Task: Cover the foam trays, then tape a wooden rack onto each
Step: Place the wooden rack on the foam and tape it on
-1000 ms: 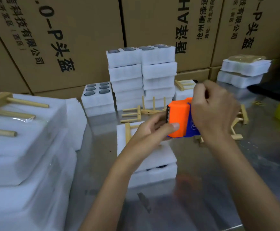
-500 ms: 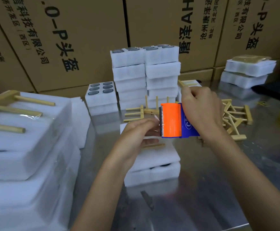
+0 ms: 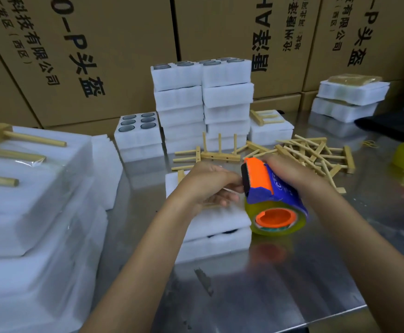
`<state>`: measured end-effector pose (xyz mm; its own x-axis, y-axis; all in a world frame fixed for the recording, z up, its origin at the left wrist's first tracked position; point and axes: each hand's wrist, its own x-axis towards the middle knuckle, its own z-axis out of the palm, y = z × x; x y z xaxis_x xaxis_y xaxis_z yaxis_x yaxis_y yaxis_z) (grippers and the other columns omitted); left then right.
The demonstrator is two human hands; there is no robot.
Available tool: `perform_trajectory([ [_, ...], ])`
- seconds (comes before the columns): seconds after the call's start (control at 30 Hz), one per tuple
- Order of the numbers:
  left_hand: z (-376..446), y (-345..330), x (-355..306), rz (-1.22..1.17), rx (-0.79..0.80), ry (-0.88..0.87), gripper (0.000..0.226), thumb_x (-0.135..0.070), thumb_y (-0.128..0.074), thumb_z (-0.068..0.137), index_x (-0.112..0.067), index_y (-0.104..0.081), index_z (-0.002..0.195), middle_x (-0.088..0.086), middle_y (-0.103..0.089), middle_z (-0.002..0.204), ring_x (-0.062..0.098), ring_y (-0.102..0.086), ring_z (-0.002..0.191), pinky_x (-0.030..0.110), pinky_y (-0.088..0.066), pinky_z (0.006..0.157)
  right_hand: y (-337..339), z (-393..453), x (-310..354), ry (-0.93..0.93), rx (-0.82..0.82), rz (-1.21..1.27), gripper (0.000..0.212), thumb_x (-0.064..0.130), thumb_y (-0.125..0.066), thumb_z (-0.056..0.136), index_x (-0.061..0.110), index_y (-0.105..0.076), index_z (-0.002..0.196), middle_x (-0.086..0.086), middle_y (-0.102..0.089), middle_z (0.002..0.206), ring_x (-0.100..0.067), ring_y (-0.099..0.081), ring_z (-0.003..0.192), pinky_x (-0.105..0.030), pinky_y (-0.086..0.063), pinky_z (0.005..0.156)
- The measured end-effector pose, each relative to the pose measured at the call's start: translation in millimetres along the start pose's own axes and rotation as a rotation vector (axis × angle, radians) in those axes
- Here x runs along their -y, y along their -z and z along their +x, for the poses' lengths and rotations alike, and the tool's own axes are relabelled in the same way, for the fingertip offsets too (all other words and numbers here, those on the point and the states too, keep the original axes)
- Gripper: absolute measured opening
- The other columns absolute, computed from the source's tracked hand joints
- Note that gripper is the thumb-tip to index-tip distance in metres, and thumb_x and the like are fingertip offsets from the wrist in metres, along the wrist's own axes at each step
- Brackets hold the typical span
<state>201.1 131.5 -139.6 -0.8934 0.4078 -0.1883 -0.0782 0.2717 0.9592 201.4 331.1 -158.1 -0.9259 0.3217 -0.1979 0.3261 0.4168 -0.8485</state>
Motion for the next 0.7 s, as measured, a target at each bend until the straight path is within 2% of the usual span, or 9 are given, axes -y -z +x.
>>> perform_trajectory([
  [0.03,1.6,-2.2,-0.8,0.023,0.001,0.018,0.008,-0.012,-0.070,0.087,-0.005,-0.075,0.089,0.008,-0.078,0.082,0.013,-0.067,0.052,0.018,-0.045,0.041,0.7,1.8,-5.0,0.004,0.005,-0.006,0.032,0.046,-0.047,0.086,0.021,-0.065,0.092,-0.015,-0.073,0.093,-0.029,-0.071,0.086,-0.043,-0.052,0.086],
  [0.13,6.7,-4.6,-4.4,0.048,-0.015,0.042,0.010,-0.018,-0.070,0.088,-0.009,-0.074,0.088,0.004,-0.077,0.077,0.014,-0.066,0.049,0.016,-0.040,0.038,4.0,4.6,-9.8,0.035,-0.009,-0.023,0.028,0.047,-0.047,0.083,0.024,-0.064,0.081,-0.008,-0.074,0.076,-0.018,-0.070,0.060,-0.033,-0.048,0.066],
  [0.3,12.5,-3.1,-2.6,0.029,-0.032,0.070,0.017,-0.018,-0.068,0.090,-0.004,-0.074,0.098,0.005,-0.077,0.080,0.012,-0.063,0.046,0.017,-0.038,0.039,-0.8,5.3,-16.9,0.082,-0.055,-0.117,0.046,0.060,-0.035,0.088,0.023,-0.061,0.079,-0.005,-0.070,0.071,-0.022,-0.066,0.070,-0.033,-0.044,0.064],
  [0.4,15.5,-0.6,2.0,-0.005,-0.040,0.104,0.017,-0.020,-0.070,0.089,-0.007,-0.073,0.099,0.006,-0.077,0.082,0.011,-0.060,0.045,0.017,-0.037,0.040,-5.9,-5.1,-16.8,0.164,-0.189,-0.101,0.052,0.063,-0.043,0.088,0.019,-0.059,0.065,-0.006,-0.065,0.060,-0.020,-0.062,0.060,-0.032,-0.041,0.059],
  [0.47,17.3,0.9,3.9,-0.006,-0.029,0.109,0.015,-0.020,-0.070,0.088,-0.008,-0.073,0.096,0.006,-0.077,0.083,0.011,-0.060,0.046,0.017,-0.037,0.040,-8.6,-13.0,-18.7,0.247,-0.253,-0.079,0.067,0.074,-0.043,0.086,0.014,-0.052,0.058,-0.010,-0.058,0.054,-0.019,-0.057,0.053,-0.033,-0.040,0.060],
  [0.53,18.9,2.0,4.9,0.004,-0.023,0.099,0.014,-0.018,-0.070,0.088,-0.007,-0.074,0.096,0.005,-0.077,0.081,0.011,-0.060,0.045,0.017,-0.036,0.038,-6.2,-21.8,-21.9,0.284,-0.148,0.004,0.083,0.088,-0.037,0.079,0.010,-0.064,0.073,-0.008,-0.067,0.068,-0.019,-0.065,0.062,-0.036,-0.046,0.069],
  [0.57,19.7,2.5,5.1,0.014,-0.024,0.092,0.014,-0.017,-0.069,0.087,-0.006,-0.074,0.095,0.004,-0.077,0.079,0.011,-0.060,0.045,0.016,-0.035,0.038,-2.5,-25.8,-24.9,0.297,-0.043,0.033,0.084,0.094,-0.039,0.071,0.019,-0.070,0.091,-0.001,-0.073,0.082,-0.016,-0.070,0.073,-0.037,-0.050,0.074],
  [0.63,21.3,3.7,5.0,0.033,-0.016,0.086,0.013,-0.016,-0.069,0.087,-0.006,-0.074,0.095,0.002,-0.076,0.076,0.011,-0.060,0.045,0.016,-0.035,0.037,9.6,-31.0,-31.2,0.376,0.183,-0.039,0.083,0.096,-0.054,0.054,0.045,-0.059,0.120,0.016,-0.070,0.105,-0.005,-0.070,0.088,-0.029,-0.056,0.076],
  [0.7,22.7,3.8,4.7,0.042,0.000,0.091,0.013,-0.017,-0.070,0.088,-0.008,-0.074,0.095,0.002,-0.076,0.075,0.011,-0.060,0.045,0.016,-0.034,0.037,21.6,-33.0,-35.3,0.392,0.323,-0.180,0.092,0.082,-0.076,0.046,0.060,-0.037,0.127,0.030,-0.062,0.108,0.004,-0.066,0.094,-0.020,-0.057,0.070],
])
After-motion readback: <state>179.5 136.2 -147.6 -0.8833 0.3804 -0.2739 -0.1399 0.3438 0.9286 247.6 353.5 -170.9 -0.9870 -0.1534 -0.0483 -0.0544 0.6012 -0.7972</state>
